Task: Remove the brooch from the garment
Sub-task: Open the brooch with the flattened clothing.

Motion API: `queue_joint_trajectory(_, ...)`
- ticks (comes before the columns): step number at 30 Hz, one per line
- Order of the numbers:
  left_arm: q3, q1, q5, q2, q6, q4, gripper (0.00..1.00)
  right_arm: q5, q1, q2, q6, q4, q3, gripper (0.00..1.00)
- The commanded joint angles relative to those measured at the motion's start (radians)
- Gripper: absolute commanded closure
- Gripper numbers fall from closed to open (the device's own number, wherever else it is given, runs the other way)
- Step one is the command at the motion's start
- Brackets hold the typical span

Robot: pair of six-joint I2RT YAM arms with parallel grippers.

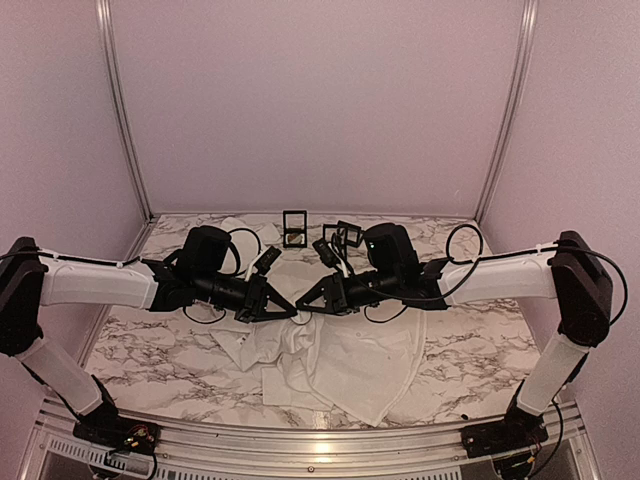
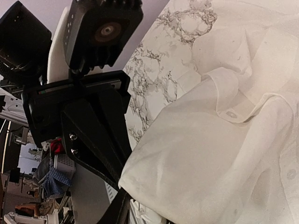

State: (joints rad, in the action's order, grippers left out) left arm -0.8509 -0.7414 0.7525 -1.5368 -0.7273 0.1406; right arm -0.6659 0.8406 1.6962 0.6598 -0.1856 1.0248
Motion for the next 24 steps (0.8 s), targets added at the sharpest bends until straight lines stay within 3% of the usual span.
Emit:
queue_joint_trajectory(1, 0.013, -0.004, 0.025, -0.003, -0.016, 0.067, 1.0, -0.016, 0.014, 0.011, -0.003, -0.032, 0.03, 0.73)
queue_joint_trajectory(7, 0.021, -0.001, 0.026, -0.003, -0.029, 0.081, 1.0, -0.021, 0.014, 0.014, 0.007, -0.05, 0.024, 0.79)
queue_joint_trajectory(24, 0.039, 0.012, 0.051, -0.023, -0.09, 0.158, 1.0, -0.034, 0.017, 0.01, -0.008, -0.052, 0.026, 0.78)
